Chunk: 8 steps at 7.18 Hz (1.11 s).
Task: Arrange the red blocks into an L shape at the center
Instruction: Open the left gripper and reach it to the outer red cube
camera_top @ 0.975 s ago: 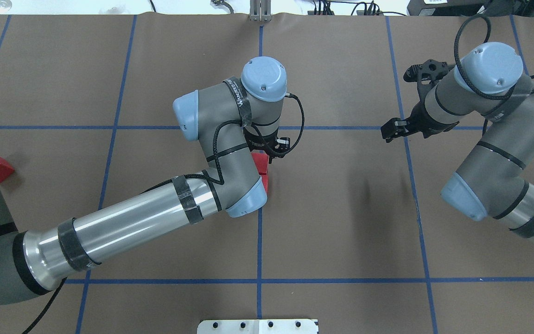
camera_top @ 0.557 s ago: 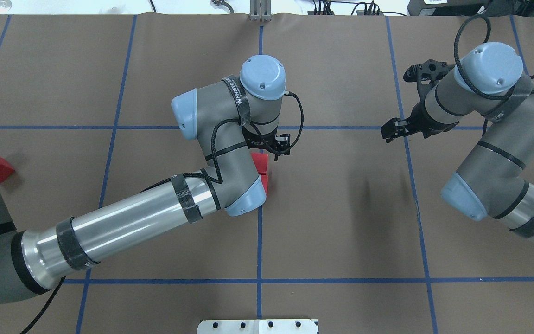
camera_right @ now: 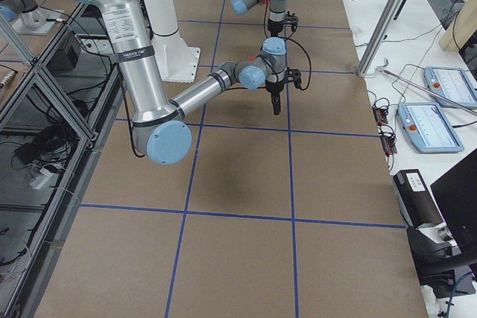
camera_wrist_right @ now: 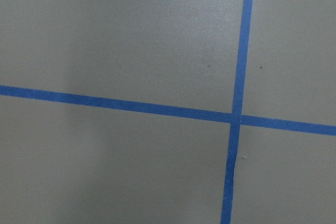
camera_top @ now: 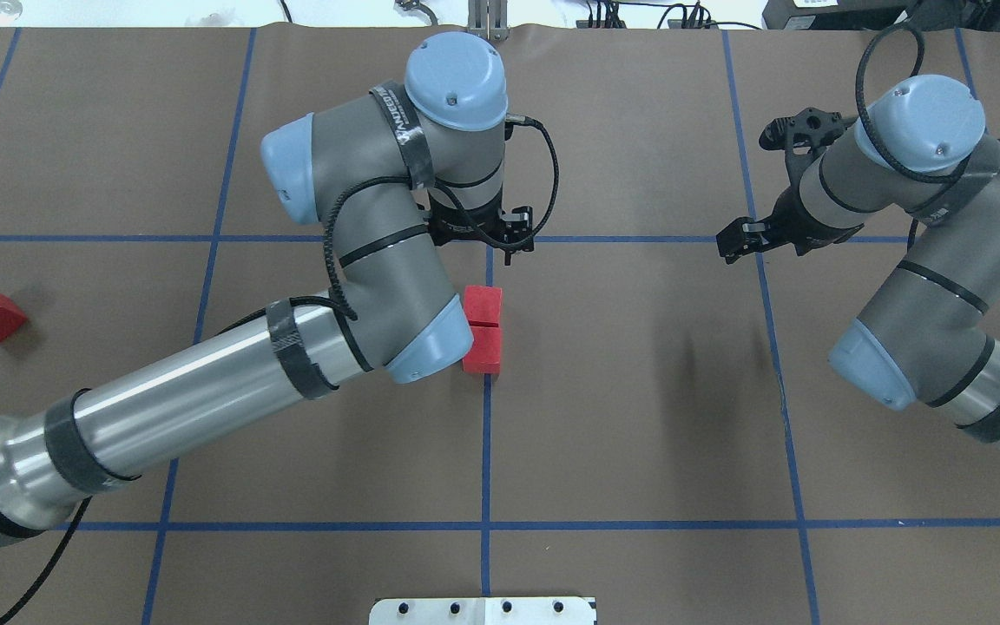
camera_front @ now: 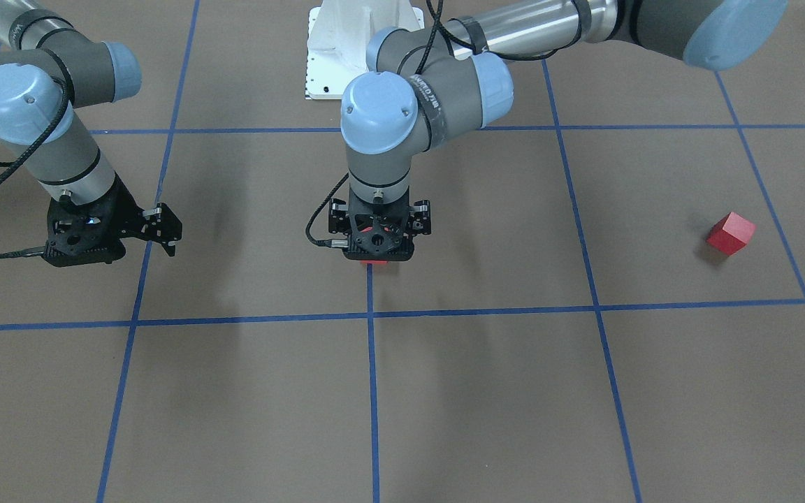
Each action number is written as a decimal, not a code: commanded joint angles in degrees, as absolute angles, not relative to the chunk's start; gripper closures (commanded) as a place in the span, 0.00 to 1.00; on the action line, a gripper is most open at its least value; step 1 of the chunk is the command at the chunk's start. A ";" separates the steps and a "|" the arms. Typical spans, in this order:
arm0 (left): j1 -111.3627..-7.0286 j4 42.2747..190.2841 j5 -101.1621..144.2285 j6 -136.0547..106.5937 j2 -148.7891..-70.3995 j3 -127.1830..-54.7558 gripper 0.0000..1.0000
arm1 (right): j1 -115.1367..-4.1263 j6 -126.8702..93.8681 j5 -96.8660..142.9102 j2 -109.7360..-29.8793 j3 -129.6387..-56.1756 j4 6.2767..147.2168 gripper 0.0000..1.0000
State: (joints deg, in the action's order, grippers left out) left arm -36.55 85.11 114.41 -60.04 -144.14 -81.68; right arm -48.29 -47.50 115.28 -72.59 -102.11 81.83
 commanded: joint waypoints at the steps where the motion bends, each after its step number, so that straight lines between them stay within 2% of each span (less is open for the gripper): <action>1: -40.66 84.55 114.70 -54.97 -126.74 -99.59 0.01 | -50.18 -47.37 116.27 -72.77 -102.13 81.91 0.00; 2: -44.26 85.51 117.31 -49.45 -118.04 -104.89 0.00 | -50.36 -47.37 116.28 -72.95 -102.13 81.91 0.00; 4: -55.76 97.40 123.90 -31.20 -100.72 -105.74 0.00 | -50.45 -47.37 116.28 -73.04 -102.30 81.83 0.00; 5: -61.38 101.99 124.10 -21.37 -96.81 -102.17 0.00 | -50.45 -47.37 116.28 -73.30 -102.48 81.83 0.00; 8: -65.74 103.09 124.10 -0.15 -96.59 -91.61 0.00 | -50.36 -47.46 116.10 -73.21 -102.57 81.83 0.00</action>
State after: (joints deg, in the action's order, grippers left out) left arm -64.56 102.59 124.02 -7.91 -97.03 -95.52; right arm -50.43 -47.45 116.20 -73.27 -102.54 81.83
